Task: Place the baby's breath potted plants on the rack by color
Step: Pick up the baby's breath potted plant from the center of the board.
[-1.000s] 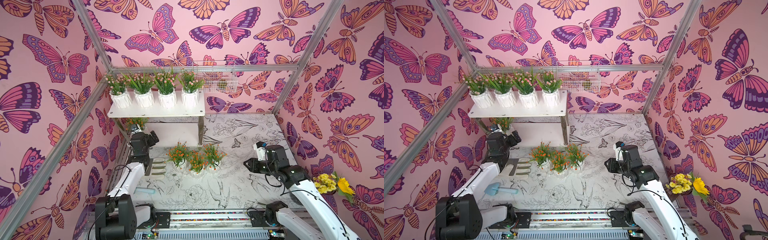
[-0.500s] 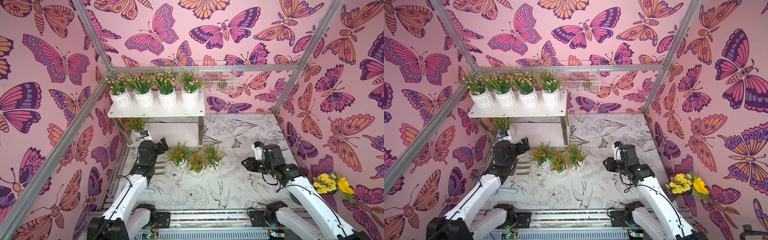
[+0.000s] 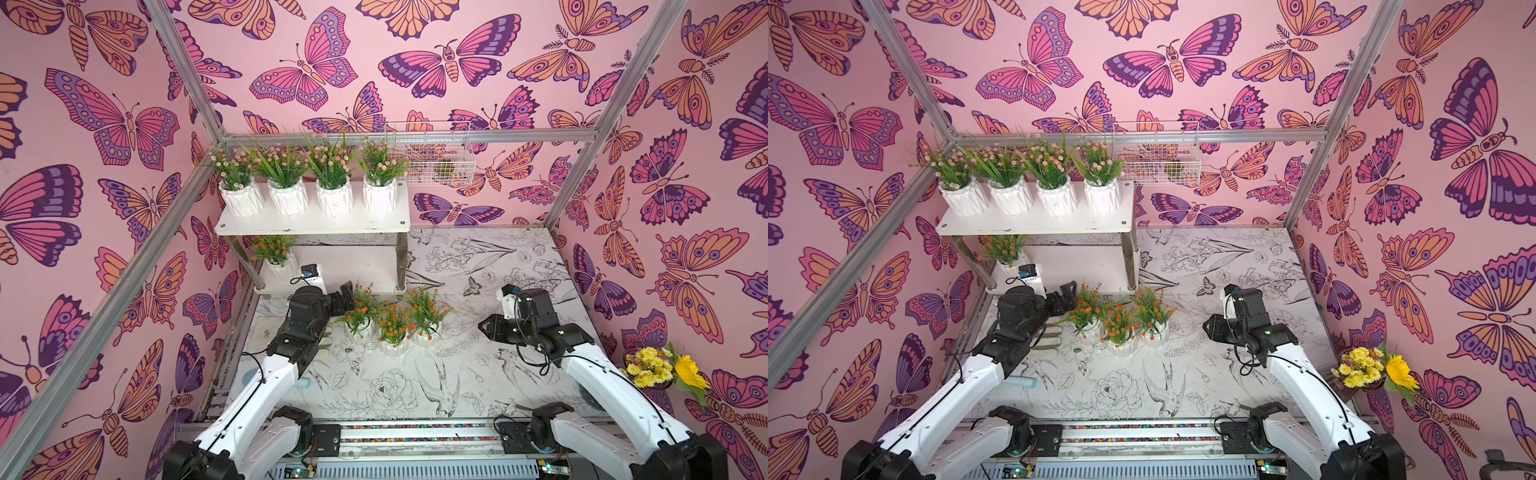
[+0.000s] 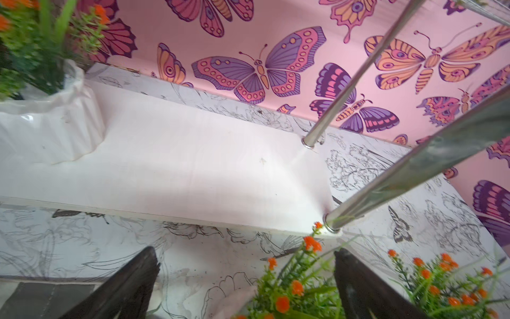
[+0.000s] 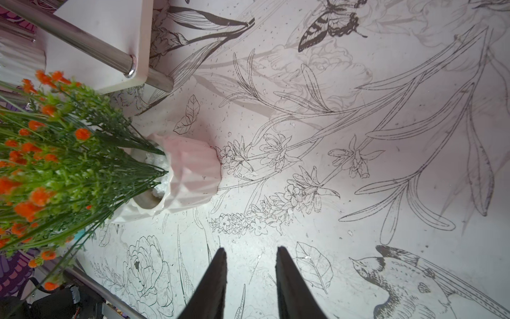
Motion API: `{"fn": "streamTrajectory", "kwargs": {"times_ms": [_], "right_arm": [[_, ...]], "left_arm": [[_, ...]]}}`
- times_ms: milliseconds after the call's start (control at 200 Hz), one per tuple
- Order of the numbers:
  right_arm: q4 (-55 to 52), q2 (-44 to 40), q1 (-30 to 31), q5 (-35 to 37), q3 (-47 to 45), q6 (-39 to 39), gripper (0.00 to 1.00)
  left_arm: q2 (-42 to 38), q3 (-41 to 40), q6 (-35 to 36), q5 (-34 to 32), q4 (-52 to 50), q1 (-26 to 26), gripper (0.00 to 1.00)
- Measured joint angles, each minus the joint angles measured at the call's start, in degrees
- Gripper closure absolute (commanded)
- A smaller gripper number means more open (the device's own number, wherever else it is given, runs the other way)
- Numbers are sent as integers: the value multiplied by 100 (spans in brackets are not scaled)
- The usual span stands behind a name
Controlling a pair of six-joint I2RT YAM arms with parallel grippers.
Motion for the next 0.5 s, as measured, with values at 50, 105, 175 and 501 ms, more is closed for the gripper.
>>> {"fn": "streamTrajectory", "kwargs": {"times_ms": [50, 105, 175, 501], "right_arm": [[85, 81, 35, 2, 0, 15, 68], [181, 177, 83, 2, 0, 44, 68], [304, 310, 146, 2, 0, 87, 68], [785, 1113, 533, 55, 48, 151, 70]], "left_arm": [[76, 0, 2, 31, 0, -118, 0], [149, 0, 11, 57, 0, -249, 0], [214, 0, 48, 122, 2, -393, 0], [153, 0, 439, 595, 63, -876, 0]]}}
